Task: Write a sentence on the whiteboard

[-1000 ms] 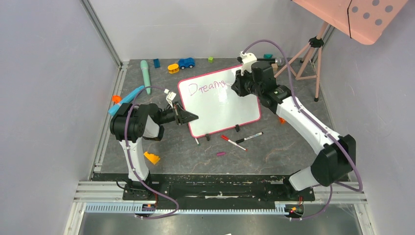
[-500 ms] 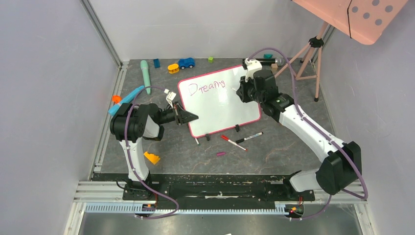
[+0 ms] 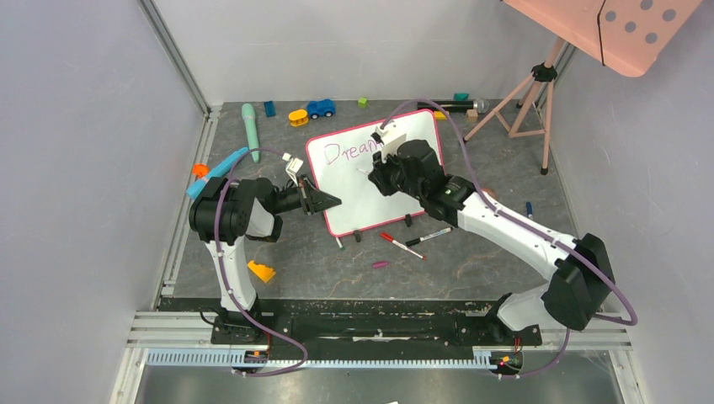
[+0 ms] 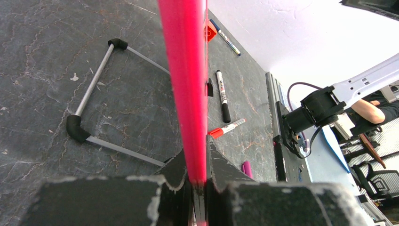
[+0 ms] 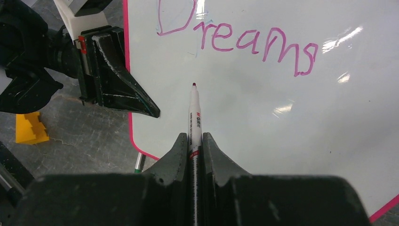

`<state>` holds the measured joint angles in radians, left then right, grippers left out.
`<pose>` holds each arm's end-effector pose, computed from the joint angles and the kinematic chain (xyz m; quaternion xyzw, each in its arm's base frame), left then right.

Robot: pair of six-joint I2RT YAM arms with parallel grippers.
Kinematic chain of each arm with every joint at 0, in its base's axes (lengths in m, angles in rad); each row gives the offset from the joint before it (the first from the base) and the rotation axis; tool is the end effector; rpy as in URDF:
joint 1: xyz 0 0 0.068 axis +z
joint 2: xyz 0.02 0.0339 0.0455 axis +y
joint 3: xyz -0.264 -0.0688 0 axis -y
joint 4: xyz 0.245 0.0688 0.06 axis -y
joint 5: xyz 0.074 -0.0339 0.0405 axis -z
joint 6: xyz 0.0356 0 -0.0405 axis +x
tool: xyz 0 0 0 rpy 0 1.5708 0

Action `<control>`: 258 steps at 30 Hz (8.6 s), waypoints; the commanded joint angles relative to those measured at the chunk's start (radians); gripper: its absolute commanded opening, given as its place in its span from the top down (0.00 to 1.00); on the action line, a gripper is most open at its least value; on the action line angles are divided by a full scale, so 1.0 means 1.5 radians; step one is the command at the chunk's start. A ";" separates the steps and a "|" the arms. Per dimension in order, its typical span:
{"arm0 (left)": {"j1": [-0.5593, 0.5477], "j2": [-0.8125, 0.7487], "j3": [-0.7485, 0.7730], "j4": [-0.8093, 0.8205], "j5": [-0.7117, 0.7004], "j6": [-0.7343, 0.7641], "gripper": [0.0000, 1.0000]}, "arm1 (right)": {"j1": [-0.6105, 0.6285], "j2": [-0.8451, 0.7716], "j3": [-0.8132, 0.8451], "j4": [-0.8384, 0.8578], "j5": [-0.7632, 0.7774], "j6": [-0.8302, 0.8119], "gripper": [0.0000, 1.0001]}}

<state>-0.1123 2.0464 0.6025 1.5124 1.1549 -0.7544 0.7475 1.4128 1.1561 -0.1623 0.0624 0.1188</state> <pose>0.3139 -0.0682 0.1188 0.1982 0.6685 -0.5953 0.3993 0.2441 0.2232 0.3255 -0.2430 0.8025 0.2047 0.5050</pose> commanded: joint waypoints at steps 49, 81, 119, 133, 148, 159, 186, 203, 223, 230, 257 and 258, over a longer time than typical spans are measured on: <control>0.013 0.026 -0.003 0.030 -0.013 0.135 0.98 | 0.015 0.099 0.081 0.017 0.050 -0.044 1.00; 0.014 0.026 -0.002 0.030 -0.010 0.135 0.98 | 0.014 0.098 0.014 0.002 0.037 -0.043 1.00; 0.014 0.027 -0.002 0.030 -0.009 0.133 0.98 | -0.013 0.109 0.100 -0.019 0.014 -0.047 1.00; 0.014 0.028 0.000 0.030 -0.009 0.130 0.98 | -0.013 0.122 0.081 -0.029 0.032 -0.038 1.00; 0.013 0.028 -0.001 0.030 -0.009 0.132 0.98 | -0.013 0.107 0.051 -0.028 0.029 -0.036 1.00; 0.014 0.027 -0.001 0.030 -0.008 0.132 0.98 | -0.018 0.135 0.118 -0.043 0.044 -0.042 1.00; 0.013 0.027 -0.001 0.030 -0.009 0.133 0.98 | -0.037 0.108 0.058 -0.052 0.067 -0.020 1.00; 0.014 0.027 -0.002 0.030 -0.009 0.133 0.98 | -0.038 0.095 0.032 -0.046 0.034 -0.013 1.00; 0.013 0.029 0.000 0.030 -0.009 0.130 0.98 | -0.052 0.071 0.070 -0.018 0.011 -0.045 1.00; 0.014 0.028 0.000 0.030 -0.008 0.131 0.98 | -0.052 0.093 0.086 -0.016 -0.004 -0.044 1.00; 0.013 0.028 0.000 0.030 -0.009 0.132 0.98 | -0.055 0.059 0.084 -0.019 0.026 -0.052 1.00; 0.014 0.028 0.000 0.030 -0.009 0.132 0.98 | -0.055 0.055 0.080 -0.013 0.022 -0.057 1.00</control>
<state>-0.1116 2.0472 0.6041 1.5120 1.1584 -0.7544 0.6731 1.5562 1.2869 -0.2710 0.1272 0.0578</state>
